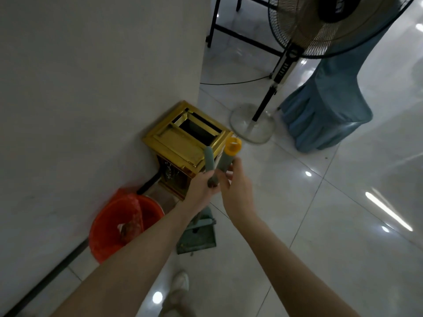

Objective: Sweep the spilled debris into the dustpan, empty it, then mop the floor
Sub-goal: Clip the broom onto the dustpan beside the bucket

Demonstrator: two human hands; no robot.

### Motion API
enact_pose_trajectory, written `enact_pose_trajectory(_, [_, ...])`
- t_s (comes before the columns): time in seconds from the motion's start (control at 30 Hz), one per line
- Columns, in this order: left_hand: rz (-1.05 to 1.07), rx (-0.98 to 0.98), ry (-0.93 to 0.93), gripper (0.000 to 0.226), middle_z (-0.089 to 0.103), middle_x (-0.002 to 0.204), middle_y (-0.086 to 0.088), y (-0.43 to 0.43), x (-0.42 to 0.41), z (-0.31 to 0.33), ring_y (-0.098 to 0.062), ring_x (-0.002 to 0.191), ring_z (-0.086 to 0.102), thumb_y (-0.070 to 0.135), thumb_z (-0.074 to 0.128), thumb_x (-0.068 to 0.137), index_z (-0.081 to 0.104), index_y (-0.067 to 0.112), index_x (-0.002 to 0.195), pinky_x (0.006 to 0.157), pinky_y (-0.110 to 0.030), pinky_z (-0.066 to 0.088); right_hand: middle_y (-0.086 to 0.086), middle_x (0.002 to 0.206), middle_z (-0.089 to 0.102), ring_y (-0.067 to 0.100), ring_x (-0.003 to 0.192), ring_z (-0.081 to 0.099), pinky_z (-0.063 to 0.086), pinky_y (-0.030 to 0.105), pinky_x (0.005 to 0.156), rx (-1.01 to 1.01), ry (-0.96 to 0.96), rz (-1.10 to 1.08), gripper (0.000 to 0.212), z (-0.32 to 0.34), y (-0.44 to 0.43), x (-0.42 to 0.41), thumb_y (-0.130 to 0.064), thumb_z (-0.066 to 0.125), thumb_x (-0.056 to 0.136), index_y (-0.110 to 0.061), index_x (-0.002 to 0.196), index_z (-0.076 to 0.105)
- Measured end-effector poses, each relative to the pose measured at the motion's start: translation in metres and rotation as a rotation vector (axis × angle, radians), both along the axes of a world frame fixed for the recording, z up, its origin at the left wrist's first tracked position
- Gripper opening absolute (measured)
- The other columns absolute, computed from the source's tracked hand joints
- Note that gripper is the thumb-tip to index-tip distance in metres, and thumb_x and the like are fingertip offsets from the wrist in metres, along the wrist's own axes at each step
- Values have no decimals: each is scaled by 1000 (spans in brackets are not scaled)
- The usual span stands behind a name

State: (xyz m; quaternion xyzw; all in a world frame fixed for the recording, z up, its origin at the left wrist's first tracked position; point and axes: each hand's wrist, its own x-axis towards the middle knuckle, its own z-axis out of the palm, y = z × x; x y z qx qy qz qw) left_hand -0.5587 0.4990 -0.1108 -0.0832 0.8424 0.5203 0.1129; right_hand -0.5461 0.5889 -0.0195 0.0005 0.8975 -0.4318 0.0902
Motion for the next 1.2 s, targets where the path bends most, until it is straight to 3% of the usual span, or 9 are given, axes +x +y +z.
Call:
enact_pose_trajectory(0.17, [-30,-63,-4,12,50,74,9,3,19,15,-1,69,52,11,58,93,51,14,83,79,-22,46,8,123,61,18,100,59,48,28,82,8,-26,73,36,4,11,15,-21,48,99,-14,134,39])
enact_pose_trajectory(0.23, [-33,-70,-3,16,53,82,3,7,32,18,-9,78,51,16,61,90,49,17,81,77,-23,42,6,124,61,15,97,57,49,30,83,3,-35,91,37,8,16,27,-22,49,99,-16,134,39])
enact_pose_trajectory(0.37, [-8,-18,7,14,57,78,7,18,68,28,-10,73,57,19,64,89,53,18,82,73,-26,47,0,115,59,10,94,55,49,29,82,-46,-21,123,38,19,31,57,-22,49,99,-20,135,38])
enact_pose_trajectory(0.47, [26,10,32,8,61,76,10,29,103,40,-7,75,61,18,65,89,59,21,86,68,-23,47,1,114,61,15,94,60,54,37,85,-66,36,160,31,28,44,88,-23,49,99,-26,128,39])
enact_pose_trajectory(0.57, [113,-51,108,6,62,77,6,44,144,54,-9,74,58,15,66,88,66,11,92,70,-25,46,5,110,63,21,95,63,56,47,83,-88,70,213,28,40,58,129,-24,50,98,-28,123,38])
enact_pose_trajectory(0.73, [239,-44,124,13,62,83,1,65,213,80,-19,82,61,7,67,85,68,6,98,81,-34,52,-1,101,61,18,92,61,53,46,84,-113,108,319,21,67,83,196,-27,47,99,-31,118,38])
enact_pose_trajectory(0.87, [255,-24,222,23,54,69,11,73,261,107,-1,66,50,0,63,86,57,21,81,61,-6,41,0,99,61,21,90,60,52,45,82,-91,169,409,23,89,90,234,-29,48,99,-26,120,39])
enact_pose_trajectory(1.0, [310,-77,225,36,56,70,13,63,303,115,2,66,49,0,64,83,51,31,71,59,-4,37,1,109,64,23,95,63,54,47,83,-60,163,475,27,98,79,264,-33,48,99,-34,121,33])
enact_pose_trajectory(1.2, [413,-86,214,34,55,69,18,29,359,111,4,66,50,7,71,81,53,34,74,62,-4,37,3,101,66,22,91,65,55,49,81,-42,158,605,21,91,37,301,-31,49,98,-32,114,35])
